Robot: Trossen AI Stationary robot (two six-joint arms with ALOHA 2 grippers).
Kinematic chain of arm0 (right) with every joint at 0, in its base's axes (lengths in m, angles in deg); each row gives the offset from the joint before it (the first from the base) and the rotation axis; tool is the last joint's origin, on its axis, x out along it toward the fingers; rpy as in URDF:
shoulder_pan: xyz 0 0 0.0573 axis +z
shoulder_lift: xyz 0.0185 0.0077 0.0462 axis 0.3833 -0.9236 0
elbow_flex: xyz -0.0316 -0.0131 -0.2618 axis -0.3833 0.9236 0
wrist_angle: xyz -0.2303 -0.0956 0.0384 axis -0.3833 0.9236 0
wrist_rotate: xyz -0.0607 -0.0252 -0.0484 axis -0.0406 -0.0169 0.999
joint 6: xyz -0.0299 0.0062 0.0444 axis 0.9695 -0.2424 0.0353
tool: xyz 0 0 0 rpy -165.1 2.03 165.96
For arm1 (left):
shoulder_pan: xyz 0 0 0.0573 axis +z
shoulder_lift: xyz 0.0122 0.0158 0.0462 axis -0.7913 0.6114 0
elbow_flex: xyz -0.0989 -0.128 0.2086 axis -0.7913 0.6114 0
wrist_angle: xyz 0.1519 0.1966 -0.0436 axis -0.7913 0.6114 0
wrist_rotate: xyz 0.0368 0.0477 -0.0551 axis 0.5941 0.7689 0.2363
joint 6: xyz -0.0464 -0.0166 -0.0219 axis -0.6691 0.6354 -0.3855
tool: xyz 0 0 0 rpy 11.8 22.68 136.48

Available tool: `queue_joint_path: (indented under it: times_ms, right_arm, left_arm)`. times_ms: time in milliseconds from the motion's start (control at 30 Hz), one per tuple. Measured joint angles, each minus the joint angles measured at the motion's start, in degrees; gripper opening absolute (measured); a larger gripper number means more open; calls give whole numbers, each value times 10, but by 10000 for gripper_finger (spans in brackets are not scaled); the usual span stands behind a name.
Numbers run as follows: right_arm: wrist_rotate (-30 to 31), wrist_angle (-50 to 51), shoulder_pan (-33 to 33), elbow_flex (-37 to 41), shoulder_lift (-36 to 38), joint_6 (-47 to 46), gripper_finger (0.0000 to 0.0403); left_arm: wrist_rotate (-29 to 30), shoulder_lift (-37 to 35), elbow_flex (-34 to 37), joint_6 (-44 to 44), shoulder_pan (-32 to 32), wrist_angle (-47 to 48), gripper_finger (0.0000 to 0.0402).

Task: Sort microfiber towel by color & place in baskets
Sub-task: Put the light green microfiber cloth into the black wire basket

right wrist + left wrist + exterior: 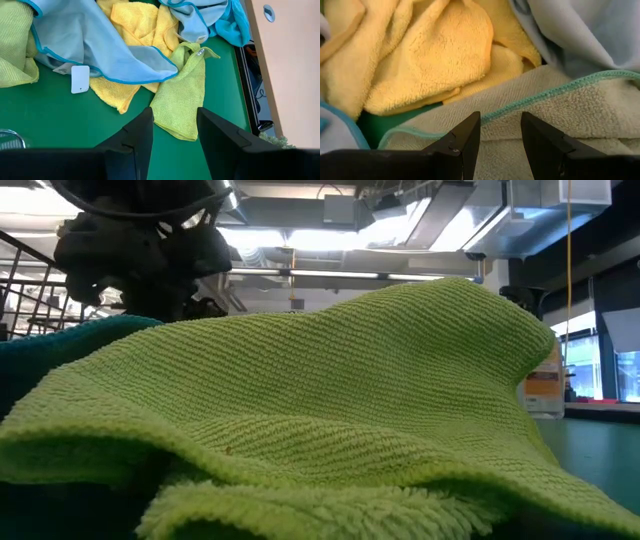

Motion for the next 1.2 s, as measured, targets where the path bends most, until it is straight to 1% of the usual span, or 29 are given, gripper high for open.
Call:
queue_joint_path:
  times_ms: [267, 533, 767, 867, 1067, 1200]
  right_arm:
    - [0, -9, 0, 0, 0, 0, 152]
    - [0, -14, 0, 0, 0, 0, 152]
    - [-7, -13, 0, 0, 0, 0, 152]
    - [-15, -14, 0, 0, 0, 0, 152]
    - [-15, -15, 0, 0, 0, 0, 152]
    - [-15, -15, 0, 0, 0, 0, 152]
  left_arm:
    - [1, 0, 0, 85, -1, -20, 137]
    - [2, 0, 0, 116, 18, -4, 137]
    - [-29, 1, 0, 130, 24, 6, 137]
    - [-31, 14, 1, 138, 22, 13, 137]
    - [-45, 72, 1, 161, 22, 10, 137]
    - [-48, 90, -1, 162, 22, 5, 135]
